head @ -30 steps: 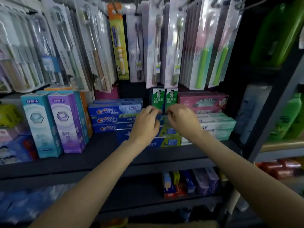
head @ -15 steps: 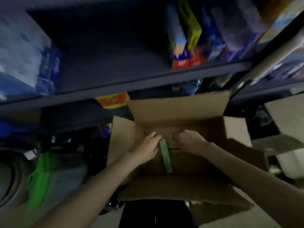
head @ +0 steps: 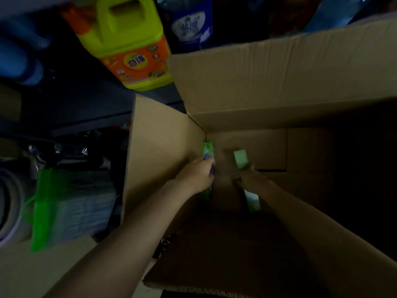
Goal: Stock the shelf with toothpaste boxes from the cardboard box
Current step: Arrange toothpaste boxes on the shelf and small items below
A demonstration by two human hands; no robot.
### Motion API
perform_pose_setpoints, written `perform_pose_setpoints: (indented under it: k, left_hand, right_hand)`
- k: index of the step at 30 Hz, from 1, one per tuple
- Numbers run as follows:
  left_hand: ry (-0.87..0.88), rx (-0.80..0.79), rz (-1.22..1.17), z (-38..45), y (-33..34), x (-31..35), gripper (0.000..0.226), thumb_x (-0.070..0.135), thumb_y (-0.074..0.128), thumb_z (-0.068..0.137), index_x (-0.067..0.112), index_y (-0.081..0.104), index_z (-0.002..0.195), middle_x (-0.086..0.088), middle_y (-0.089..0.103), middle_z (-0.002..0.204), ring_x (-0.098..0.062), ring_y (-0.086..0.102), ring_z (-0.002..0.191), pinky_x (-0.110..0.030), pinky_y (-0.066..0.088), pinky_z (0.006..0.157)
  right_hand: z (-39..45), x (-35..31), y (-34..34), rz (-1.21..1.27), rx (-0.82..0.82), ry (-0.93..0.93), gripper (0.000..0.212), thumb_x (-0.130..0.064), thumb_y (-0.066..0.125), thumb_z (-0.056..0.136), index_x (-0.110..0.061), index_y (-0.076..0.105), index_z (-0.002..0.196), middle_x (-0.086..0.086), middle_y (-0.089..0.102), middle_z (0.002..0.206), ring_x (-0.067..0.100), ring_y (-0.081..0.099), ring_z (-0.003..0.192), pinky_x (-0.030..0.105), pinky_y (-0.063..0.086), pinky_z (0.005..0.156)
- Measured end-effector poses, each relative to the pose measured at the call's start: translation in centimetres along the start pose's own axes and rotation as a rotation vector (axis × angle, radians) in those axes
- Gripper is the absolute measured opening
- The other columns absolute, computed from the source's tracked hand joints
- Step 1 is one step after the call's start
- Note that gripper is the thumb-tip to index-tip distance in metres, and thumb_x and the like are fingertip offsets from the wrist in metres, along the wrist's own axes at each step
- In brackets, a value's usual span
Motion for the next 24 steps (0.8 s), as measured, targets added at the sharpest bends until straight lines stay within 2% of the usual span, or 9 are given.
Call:
perform_pose_setpoints:
  k: [3,5,7,9,11,14,16,20,24]
  left_hand:
    - [-0.016,0.040,-0.080,-0.9,-1.8,1.0,0.038,0.017,0.048,0.093,0.013,0.043,0.130,-0.007,0.050,0.132,-0.024,0.049,0.120,-0.035,0.042,0.098]
    - [-0.057,0.040,-0.221,-2.4,-3.6,2.2,0.044,0.016,0.051,0.092,0.011,0.037,0.133,-0.010,0.049,0.132,-0.029,0.052,0.116,-0.034,0.043,0.092]
    - [-0.079,0.038,-0.471,-5.2,-6.4,3.8,0.058,0.010,0.055,0.090,0.011,0.027,0.139,-0.015,0.048,0.126,-0.031,0.057,0.102,-0.033,0.047,0.078]
    - [-0.029,0.044,-0.758,-9.1,-10.5,5.5,0.062,0.004,0.059,0.087,0.014,0.028,0.140,-0.009,0.057,0.105,-0.020,0.059,0.075,-0.028,0.046,0.063]
    - [0.075,0.025,-1.003,-14.0,-15.3,6.8,0.039,0.002,0.059,0.086,0.017,0.048,0.121,0.002,0.065,0.079,-0.007,0.060,0.058,-0.019,0.042,0.055]
    - [0.241,0.031,-1.133,-21.8,-22.3,8.1,0.012,0.011,0.060,0.087,0.023,0.061,0.089,0.010,0.070,0.068,-0.001,0.060,0.056,-0.015,0.037,0.054]
    - [0.338,0.093,-1.140,-26.6,-26.5,8.9,0.007,0.016,0.061,0.087,0.023,0.062,0.088,0.009,0.070,0.072,-0.003,0.059,0.060,-0.015,0.036,0.054]
    - [0.567,0.212,-1.160,-35.1,-33.0,11.4,0.009,0.017,0.055,0.089,0.021,0.063,0.089,0.009,0.071,0.071,0.000,0.062,0.059,-0.013,0.044,0.056]
    - [0.699,0.460,-1.127,-40.5,-38.0,12.4,0.008,0.015,0.059,0.088,0.013,0.062,0.094,0.007,0.072,0.075,-0.001,0.067,0.063,-0.013,0.052,0.058]
  right_hand:
    - [-4.2,-2.6,-6.9,0.117,0.116,-0.089,0.043,-0.018,0.048,0.094,-0.010,0.043,0.136,0.025,0.047,0.128,0.037,0.048,0.116,0.033,0.039,0.094]
    - [-7.7,-4.6,-12.8,0.341,0.160,-0.150,0.029,-0.002,0.054,0.088,0.002,0.056,0.116,0.023,0.059,0.109,0.020,0.058,0.100,0.024,0.040,0.083]
    - [-12.1,-7.0,-19.2,0.538,0.083,-0.195,0.020,0.009,0.054,0.083,-0.003,0.061,0.097,0.009,0.060,0.090,-0.008,0.054,0.074,0.011,0.040,0.067]
    - [-17.7,-9.6,-25.6,0.747,-0.039,-0.232,0.027,0.009,0.052,0.085,-0.017,0.057,0.084,-0.004,0.052,0.081,-0.006,0.051,0.066,0.010,0.042,0.060]
    - [-23.1,-11.7,-31.0,0.934,-0.166,-0.306,0.030,0.008,0.050,0.087,-0.020,0.055,0.081,-0.004,0.052,0.083,0.001,0.052,0.069,0.013,0.044,0.057]
    - [-30.6,-15.0,-38.7,1.100,-0.237,-0.455,0.031,0.008,0.057,0.080,-0.022,0.064,0.080,-0.002,0.063,0.087,0.008,0.060,0.077,0.018,0.051,0.066]
    - [-35.0,-17.7,-43.2,1.148,-0.211,-0.536,0.026,0.004,0.068,0.071,-0.021,0.068,0.078,-0.003,0.068,0.086,0.009,0.065,0.076,0.021,0.054,0.068]
    - [-41.7,-22.7,-49.9,1.181,-0.163,-0.681,0.018,-0.009,0.072,0.067,-0.017,0.068,0.082,0.004,0.069,0.088,0.016,0.067,0.076,0.027,0.056,0.069]
    - [-45.8,-26.6,-54.7,1.145,0.093,-0.706,0.021,-0.021,0.078,0.065,-0.016,0.067,0.083,0.004,0.066,0.091,0.017,0.064,0.084,0.028,0.052,0.080]
Point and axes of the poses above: each hand's wrist, its own z-axis towards the middle knuckle, its own y-axis out of the palm, x = y × z, the point moved 1 cm from there along z, towards the middle knuckle
